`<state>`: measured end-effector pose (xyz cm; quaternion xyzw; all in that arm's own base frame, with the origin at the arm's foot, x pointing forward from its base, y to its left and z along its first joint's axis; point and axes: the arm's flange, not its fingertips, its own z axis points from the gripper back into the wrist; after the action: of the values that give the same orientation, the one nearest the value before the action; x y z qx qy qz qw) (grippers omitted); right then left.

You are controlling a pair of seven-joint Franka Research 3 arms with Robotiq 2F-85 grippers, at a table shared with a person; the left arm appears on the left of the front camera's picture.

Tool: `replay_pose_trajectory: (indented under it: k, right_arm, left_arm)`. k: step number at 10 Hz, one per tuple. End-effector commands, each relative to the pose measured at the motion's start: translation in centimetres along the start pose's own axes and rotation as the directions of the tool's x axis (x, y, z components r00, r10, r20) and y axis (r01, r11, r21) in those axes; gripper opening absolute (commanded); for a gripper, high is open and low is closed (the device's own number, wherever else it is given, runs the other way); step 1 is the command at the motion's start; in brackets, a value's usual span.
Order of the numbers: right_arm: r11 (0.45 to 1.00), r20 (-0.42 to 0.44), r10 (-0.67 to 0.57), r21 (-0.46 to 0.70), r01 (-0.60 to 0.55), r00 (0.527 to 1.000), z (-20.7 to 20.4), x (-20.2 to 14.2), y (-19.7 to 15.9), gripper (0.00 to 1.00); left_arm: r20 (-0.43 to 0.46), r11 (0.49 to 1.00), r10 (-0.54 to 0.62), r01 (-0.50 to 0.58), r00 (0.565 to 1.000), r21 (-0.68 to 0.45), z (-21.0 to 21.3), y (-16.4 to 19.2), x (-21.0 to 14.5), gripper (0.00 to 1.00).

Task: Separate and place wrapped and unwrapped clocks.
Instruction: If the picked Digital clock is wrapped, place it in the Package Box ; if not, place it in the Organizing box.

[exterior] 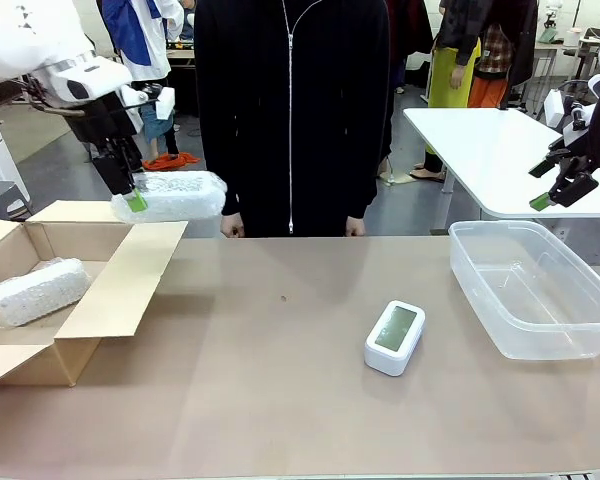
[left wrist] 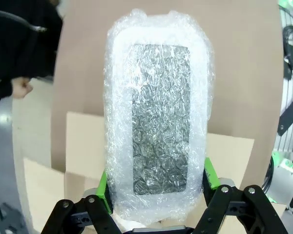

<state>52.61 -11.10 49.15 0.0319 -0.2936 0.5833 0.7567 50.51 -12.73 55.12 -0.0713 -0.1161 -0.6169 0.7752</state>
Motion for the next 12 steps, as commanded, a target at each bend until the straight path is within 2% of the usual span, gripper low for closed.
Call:
replay_pose_trajectory:
  k: [1,3,4,6,9,11,12]
  right_arm:
    - [1.000,0.000,0.005,0.003,-0.005,1.000,0.0,-0.1,0.1,1.00]
    - [1.000,0.000,0.005,0.003,-0.005,1.000,0.0,-0.1,0.1,1.00]
    - [1.000,0.000,0.005,0.003,-0.005,1.000,0.0,-0.1,0.1,1.00]
    - [1.000,0.000,0.005,0.003,-0.005,1.000,0.0,-0.1,0.1,1.00]
    - [1.000,0.000,0.005,0.003,-0.005,1.000,0.0,-0.1,0.1,1.00]
    - [1.000,0.000,0.005,0.003,-0.005,1.000,0.0,-0.1,0.1,1.00]
    - [1.000,0.000,0.005,0.003,-0.005,1.000,0.0,-0.1,0.1,1.00]
  left_arm:
    - [0.008,0.992,0.109,-0.110,0.994,0.063,0.8,0.2,-2.8,0.83]
    - [0.082,0.948,0.280,-0.289,0.957,0.135,2.5,1.2,-6.9,0.83]
    - [0.127,0.888,0.395,-0.414,0.910,0.200,3.4,1.6,-9.1,0.83]
    - [0.233,0.782,0.536,-0.581,0.811,0.224,4.5,2.0,-13.5,0.83]
    - [0.311,0.615,0.693,-0.759,0.650,0.214,3.2,1.5,-17.3,0.83]
    - [0.337,0.448,0.807,-0.875,0.485,0.184,1.2,0.1,-17.9,0.83]
    - [0.332,0.401,0.839,-0.902,0.431,0.158,0.3,-0.7,-18.1,0.83]
